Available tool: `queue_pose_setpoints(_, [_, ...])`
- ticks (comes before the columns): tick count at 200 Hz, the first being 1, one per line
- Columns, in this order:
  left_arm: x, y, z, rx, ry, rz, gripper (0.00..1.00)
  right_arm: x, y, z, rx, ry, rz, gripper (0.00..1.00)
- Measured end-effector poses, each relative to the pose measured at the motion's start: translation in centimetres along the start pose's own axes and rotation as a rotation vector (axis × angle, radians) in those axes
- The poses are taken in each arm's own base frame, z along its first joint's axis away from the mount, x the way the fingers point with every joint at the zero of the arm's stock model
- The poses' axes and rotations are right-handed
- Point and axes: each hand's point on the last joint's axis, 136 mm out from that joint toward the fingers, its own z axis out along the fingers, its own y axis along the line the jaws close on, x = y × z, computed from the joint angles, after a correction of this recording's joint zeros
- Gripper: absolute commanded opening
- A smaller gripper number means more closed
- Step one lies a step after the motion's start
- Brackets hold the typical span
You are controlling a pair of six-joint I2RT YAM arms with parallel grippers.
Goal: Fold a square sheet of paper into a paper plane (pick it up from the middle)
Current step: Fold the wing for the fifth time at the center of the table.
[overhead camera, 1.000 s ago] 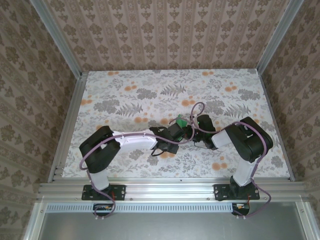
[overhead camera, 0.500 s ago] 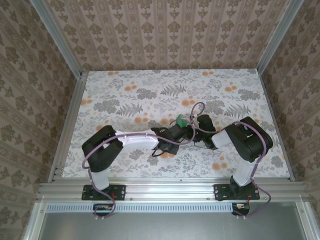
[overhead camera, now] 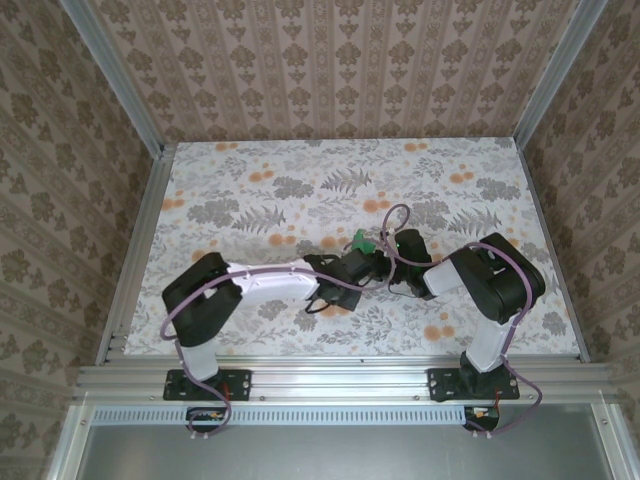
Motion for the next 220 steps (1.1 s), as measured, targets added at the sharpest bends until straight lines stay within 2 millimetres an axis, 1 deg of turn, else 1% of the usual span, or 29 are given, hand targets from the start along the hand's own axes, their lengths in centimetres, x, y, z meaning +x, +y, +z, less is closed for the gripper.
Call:
queue_pose_setpoints(21, [-1.6,0.6,-1.4,0.137,-0.045,-0.094,0.39,0.0,0.1,0.0,-0.004,0.0,-0.001,0.0])
queue_pose_setpoints(34, [-2.7,1.3,-1.7,0.211,-0.073,-0.16,0.36,0.0,0.1,0.0,-0.004,0.0,-0.001,0.0])
queue_pose_setpoints(43, [-3.2,1.6,-1.5,0.255,-0.082,-0.2,0.31,0.0,0.1,0.0,-0.004,0.0,-0.001,0.0])
queue_pose_setpoints(56, [-3.2,1.8,-1.2,0.311,-0.079,-0.242,0.26,0.0,0.1,0.0,-0.004,0.001,0.0,0.0])
queue_pose_setpoints(68, [-3.1,1.7,-0.7,0.362,-0.071,-0.273,0.17,0.0,0.1,0.0,-0.007,0.001,0.002,0.0])
queue_pose_setpoints(96, [-2.8,1.6,0.4,0.445,-0.052,-0.323,0.09,0.0,0.0,0.0,-0.011,0.005,0.009,0.0])
queue_pose_setpoints(143, [-2.8,0.9,1.3,0.512,-0.035,-0.34,0.06,0.0,0.0,0.0,-0.012,0.005,0.016,0.0])
queue_pose_setpoints(183, [-2.3,0.8,1.9,0.511,-0.017,-0.341,0.06,0.0,0.0,0.0,-0.012,0.005,0.019,0.0])
queue_pose_setpoints(220, [-2.3,0.6,2.0,0.515,-0.018,-0.334,0.07,0.0,0.0,0.0,-0.012,0.005,0.019,0.0])
